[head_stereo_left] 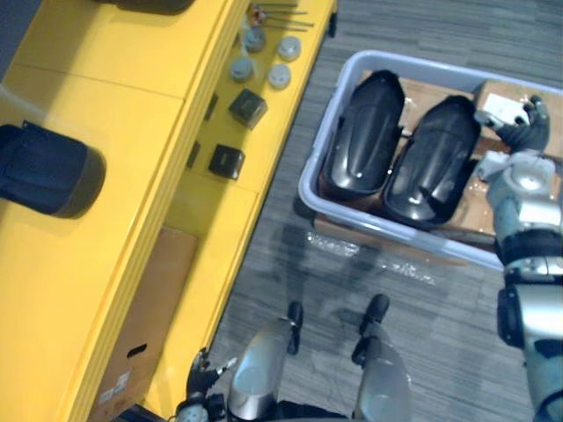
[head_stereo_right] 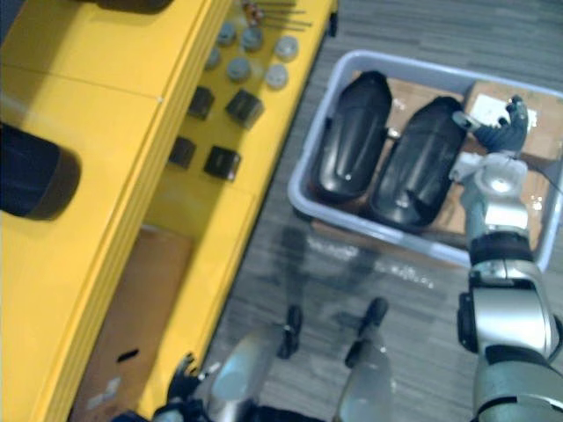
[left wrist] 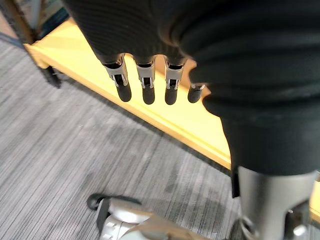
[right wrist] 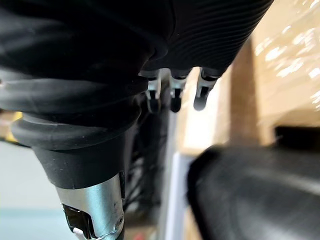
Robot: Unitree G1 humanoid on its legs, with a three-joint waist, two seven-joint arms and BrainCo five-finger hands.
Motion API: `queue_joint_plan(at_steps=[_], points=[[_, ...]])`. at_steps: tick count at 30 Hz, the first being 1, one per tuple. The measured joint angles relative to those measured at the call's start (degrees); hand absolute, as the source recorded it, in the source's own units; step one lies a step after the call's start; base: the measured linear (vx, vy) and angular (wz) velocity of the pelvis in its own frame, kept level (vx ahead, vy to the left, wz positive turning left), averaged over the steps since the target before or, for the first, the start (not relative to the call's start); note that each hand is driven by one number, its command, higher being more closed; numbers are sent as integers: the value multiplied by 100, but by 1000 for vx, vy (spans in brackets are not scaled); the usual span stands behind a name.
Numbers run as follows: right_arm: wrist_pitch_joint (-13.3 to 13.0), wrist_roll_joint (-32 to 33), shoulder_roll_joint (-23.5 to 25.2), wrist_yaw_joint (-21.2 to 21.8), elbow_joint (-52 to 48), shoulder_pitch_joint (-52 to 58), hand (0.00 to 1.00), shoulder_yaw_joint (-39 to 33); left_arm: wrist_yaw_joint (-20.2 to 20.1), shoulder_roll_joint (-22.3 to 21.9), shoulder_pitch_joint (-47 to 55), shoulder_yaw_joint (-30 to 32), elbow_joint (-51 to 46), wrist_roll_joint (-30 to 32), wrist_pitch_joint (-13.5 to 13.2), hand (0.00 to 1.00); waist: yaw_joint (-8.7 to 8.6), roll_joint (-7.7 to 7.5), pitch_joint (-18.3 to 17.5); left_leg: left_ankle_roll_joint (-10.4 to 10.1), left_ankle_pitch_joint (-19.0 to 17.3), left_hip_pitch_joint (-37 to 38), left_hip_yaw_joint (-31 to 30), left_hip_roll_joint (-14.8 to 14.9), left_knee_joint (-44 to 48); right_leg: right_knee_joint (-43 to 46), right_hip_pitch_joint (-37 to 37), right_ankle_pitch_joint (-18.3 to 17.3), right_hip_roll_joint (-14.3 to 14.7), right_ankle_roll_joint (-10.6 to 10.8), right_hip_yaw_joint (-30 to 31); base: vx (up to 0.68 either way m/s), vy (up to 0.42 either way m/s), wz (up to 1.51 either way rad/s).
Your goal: Walk over and take plastic housings, then place them on the shelf
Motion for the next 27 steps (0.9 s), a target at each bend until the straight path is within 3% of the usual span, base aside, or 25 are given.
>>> queue_joint_plan(at_steps=[2,7,13,17,27], points=[[135,-177,-134,-270,-1,-34,0,-108,-101,-58,-1,-6,6,-176,-12,0,0,100,15,4,2,-4,-12,-17,30,91,-19,-60,-34,-29,-6,-57,20,5],[391,-318,-160,-313,6,-35,0,-114,-222,-64,-1,-33,61,-403,-11,0,-23,135,-8,-18,17,-8,15,32,10,185,-97,-121,-16,-57,-5,-35,-5,-3],[522,-324,-283,-354,158,-34,0,-114,-256,-105,-1,-174,70,-447,-45,0,-23,294,-114,-51,51,-61,0,56,-32,221,-188,-144,5,-90,-19,0,0,0],[715,-376,-315,-40,273,-34,0,-89,-255,-106,-1,-222,114,-620,-69,0,-21,320,-132,-55,54,-83,-19,62,-22,283,-223,-191,3,-94,-28,0,0,0],[728,-389,-449,863,436,-50,0,323,-216,-108,-68,-267,187,-646,-237,0,38,330,-139,-66,48,-325,-113,106,106,380,-408,-284,-2,-144,-192,-19,12,5]])
